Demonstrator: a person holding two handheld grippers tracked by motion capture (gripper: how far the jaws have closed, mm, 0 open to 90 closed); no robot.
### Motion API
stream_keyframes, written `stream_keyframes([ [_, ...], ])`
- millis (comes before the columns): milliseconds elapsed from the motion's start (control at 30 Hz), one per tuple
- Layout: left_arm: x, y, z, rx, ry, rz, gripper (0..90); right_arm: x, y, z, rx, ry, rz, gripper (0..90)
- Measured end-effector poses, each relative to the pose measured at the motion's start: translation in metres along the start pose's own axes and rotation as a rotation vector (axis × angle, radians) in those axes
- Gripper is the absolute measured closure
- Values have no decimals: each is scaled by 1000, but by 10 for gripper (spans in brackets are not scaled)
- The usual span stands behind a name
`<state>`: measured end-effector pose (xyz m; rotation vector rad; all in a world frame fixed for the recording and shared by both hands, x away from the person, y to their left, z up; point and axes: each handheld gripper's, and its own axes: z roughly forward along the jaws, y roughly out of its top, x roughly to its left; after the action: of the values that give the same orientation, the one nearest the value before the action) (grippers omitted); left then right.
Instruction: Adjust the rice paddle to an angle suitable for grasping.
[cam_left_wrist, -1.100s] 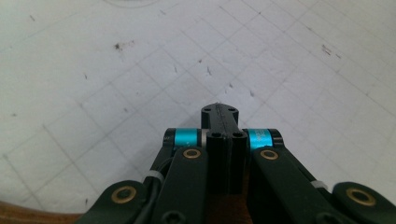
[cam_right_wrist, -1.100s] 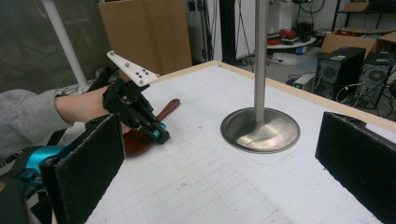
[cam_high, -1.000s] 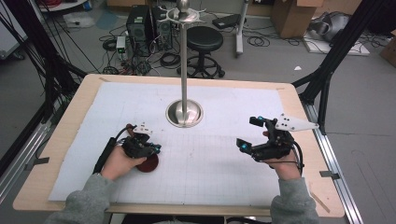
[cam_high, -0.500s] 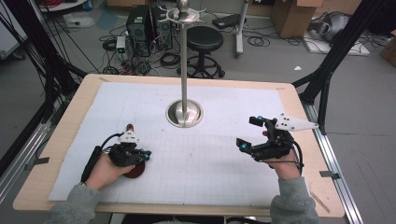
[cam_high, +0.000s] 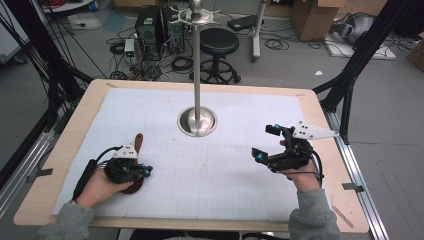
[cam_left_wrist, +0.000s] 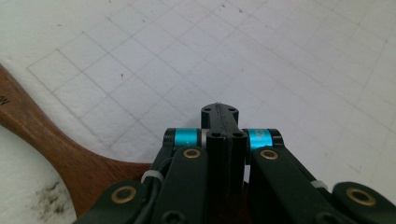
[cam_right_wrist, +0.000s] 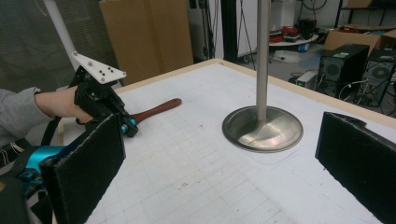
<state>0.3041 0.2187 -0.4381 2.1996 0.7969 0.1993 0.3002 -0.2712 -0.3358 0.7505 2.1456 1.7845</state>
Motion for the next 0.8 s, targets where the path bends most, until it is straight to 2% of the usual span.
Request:
stream_keyframes([
  [233, 3, -6, -9, 15, -2, 2, 895, 0, 0, 2, 2, 4, -3, 1],
  [800, 16, -26, -32, 9, 14, -46, 895, 0, 0, 4, 8, 7, -3, 1],
])
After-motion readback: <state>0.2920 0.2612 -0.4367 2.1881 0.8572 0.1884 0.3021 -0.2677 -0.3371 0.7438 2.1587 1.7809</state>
